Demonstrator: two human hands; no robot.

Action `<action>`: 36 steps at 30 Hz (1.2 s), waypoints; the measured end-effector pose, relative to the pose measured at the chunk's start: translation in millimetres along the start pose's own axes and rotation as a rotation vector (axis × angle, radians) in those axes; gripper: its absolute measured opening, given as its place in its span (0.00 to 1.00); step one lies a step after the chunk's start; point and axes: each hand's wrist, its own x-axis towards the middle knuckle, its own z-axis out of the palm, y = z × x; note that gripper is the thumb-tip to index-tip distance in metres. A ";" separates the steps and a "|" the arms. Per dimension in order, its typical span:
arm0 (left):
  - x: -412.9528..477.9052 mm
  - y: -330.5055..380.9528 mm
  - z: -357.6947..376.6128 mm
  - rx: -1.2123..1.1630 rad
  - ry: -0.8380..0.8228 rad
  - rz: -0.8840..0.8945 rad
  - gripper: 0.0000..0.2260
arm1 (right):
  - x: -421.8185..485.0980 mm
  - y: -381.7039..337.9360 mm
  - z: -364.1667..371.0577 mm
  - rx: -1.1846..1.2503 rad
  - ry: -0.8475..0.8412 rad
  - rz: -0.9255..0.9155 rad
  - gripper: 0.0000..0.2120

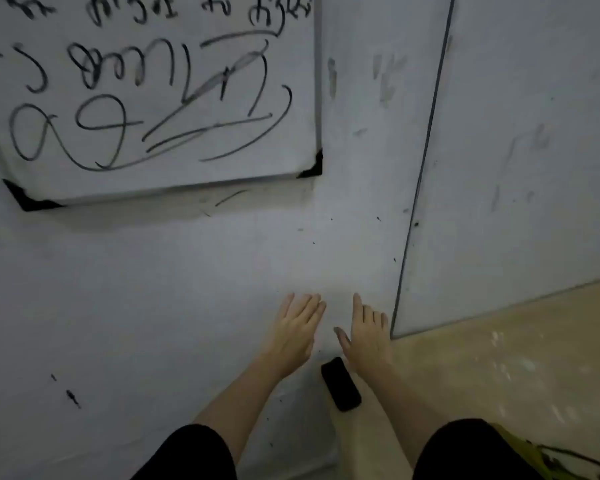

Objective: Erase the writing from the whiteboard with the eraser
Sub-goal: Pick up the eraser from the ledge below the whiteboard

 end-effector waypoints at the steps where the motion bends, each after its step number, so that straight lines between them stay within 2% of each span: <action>1: -1.4 2.9 6.9 0.033 -0.044 0.015 0.28 | -4.5 4.8 12.9 0.027 -0.013 0.020 0.43; 4: -14.9 12.5 28.4 0.061 -0.216 0.042 0.27 | -28.1 10.8 31.5 0.018 -0.222 0.071 0.44; 6: -24.9 21.1 44.6 0.051 -0.323 0.052 0.25 | -40.7 13.7 48.2 0.001 -0.394 0.133 0.41; 8: -35.3 31.0 54.7 0.034 -0.384 0.031 0.22 | -45.4 14.6 57.7 0.029 -0.477 0.199 0.38; 12: -56.8 55.9 72.1 -0.061 -0.638 0.014 0.25 | -49.3 14.0 72.2 0.051 -0.540 0.217 0.27; 23: -61.8 63.3 95.0 -0.213 -0.906 0.059 0.29 | -33.1 12.3 80.8 0.200 -0.637 0.296 0.26; 27: -54.8 57.4 97.7 -0.244 -0.871 0.012 0.26 | -32.1 13.4 75.9 0.390 -0.608 0.380 0.26; 30: -47.5 49.3 90.1 -0.206 -0.735 -0.037 0.20 | -30.6 9.2 68.9 0.497 -0.580 0.360 0.23; 32: -41.1 41.0 81.6 -0.183 -0.589 -0.080 0.17 | -26.2 3.8 61.4 0.500 -0.495 0.321 0.23; 36: -23.2 14.0 58.0 -0.136 -0.357 -0.165 0.18 | -7.8 -16.4 33.1 0.452 -0.245 0.223 0.23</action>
